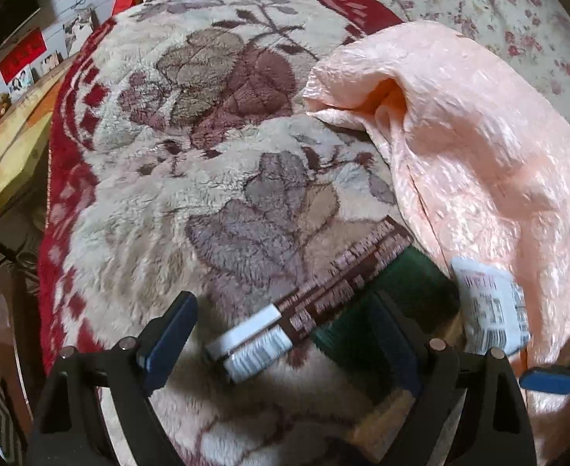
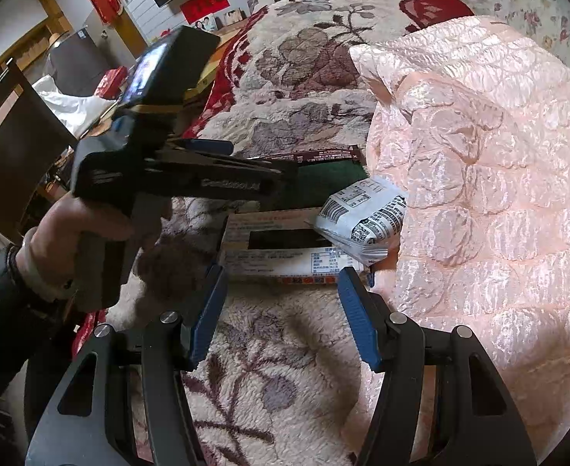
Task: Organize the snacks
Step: 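Grasp the brown chocolate bar with the left tool while the right tool grasps the white wrapped snack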
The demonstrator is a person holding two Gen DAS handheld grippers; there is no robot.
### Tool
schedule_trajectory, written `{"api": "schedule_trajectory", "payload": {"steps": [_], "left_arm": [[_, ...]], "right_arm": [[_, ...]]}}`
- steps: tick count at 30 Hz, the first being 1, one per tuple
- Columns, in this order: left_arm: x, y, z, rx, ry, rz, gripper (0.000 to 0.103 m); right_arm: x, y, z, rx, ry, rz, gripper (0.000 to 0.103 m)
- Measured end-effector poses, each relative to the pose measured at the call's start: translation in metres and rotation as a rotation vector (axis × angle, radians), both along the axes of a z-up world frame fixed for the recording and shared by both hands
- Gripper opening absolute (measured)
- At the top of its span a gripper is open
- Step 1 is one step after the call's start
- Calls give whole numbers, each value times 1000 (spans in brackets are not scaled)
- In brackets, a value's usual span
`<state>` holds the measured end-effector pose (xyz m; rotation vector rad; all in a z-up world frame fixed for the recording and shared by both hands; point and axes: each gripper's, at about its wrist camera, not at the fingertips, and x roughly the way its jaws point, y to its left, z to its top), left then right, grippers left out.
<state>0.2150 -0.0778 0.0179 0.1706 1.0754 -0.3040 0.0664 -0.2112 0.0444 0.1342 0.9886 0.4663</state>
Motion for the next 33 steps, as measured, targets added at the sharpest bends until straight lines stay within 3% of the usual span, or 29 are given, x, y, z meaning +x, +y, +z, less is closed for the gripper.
{"api": "schedule_trajectory", "payload": {"steps": [4, 6, 11, 14, 19, 23, 28, 29, 33], "left_arm": [[11, 1, -2, -17, 13, 13, 84], [13, -1, -4, 12, 12, 15, 65], [11, -2, -4, 26, -12, -17, 49], [11, 9, -2, -6, -6, 16, 38], [7, 12, 2, -23, -6, -2, 39], [5, 1, 3, 25, -17, -47, 59], [20, -13, -4, 68, -16, -62, 59], [21, -14, -6, 80, -16, -62, 58], [22, -12, -4, 72, -25, -41, 34]], "right_arm": [[4, -1, 0, 5, 3, -6, 59], [6, -1, 0, 7, 1, -10, 59], [11, -5, 1, 16, 4, -39, 63], [12, -7, 2, 14, 7, -56, 63], [16, -6, 5, 9, -1, -62, 63], [16, -8, 4, 14, 0, -65, 63], [20, -10, 2, 18, 4, -78, 63], [19, -12, 2, 20, 6, -83, 63], [27, -12, -1, 4, 22, -120, 63]]}}
